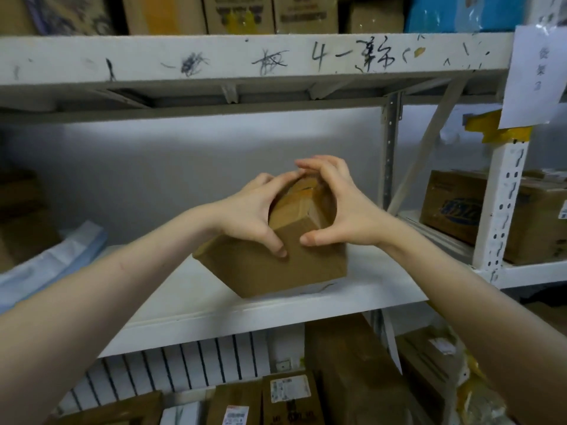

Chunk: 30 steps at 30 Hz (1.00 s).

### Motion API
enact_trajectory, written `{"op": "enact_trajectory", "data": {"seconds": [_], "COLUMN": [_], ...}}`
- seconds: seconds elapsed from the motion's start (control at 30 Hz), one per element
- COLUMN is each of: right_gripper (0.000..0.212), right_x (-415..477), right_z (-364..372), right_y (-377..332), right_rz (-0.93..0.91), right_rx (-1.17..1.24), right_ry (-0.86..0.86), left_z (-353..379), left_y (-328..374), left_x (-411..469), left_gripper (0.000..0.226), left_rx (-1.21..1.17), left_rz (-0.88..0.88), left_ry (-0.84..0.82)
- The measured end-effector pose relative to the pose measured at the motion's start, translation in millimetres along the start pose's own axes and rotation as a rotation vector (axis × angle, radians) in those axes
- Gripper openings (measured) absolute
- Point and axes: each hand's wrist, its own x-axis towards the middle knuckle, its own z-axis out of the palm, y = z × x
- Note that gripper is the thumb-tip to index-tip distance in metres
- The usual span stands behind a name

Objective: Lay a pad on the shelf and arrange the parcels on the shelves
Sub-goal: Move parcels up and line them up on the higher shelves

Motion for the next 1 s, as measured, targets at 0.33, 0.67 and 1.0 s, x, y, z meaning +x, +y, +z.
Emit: {"op": "enact_trajectory", "data": {"seconds": [0.33, 0.67, 1.0], "right_gripper": [0.133, 0.098, 0.099], "right_x": [35, 71, 122], "right_z": [63, 77, 47], "right_y": [-117, -218, -251], "right_rz": [0.015, -0.065, -0.182], "right_rx": [0.055, 0.394, 0.764], "right_ry": [-0.275, 0.053, 0.425], "left_z": [-70, -148, -194], "left_y": [-64, -77, -46], "left_x": [-144, -240, -241], "left_gripper": [0.126, 0.1, 0.052], "left_rx": [-0.03, -0.079, 0.386], "left_rz": [-0.012, 0.002, 0.095], "left_ry": [0.114, 0.472, 1.363]}}
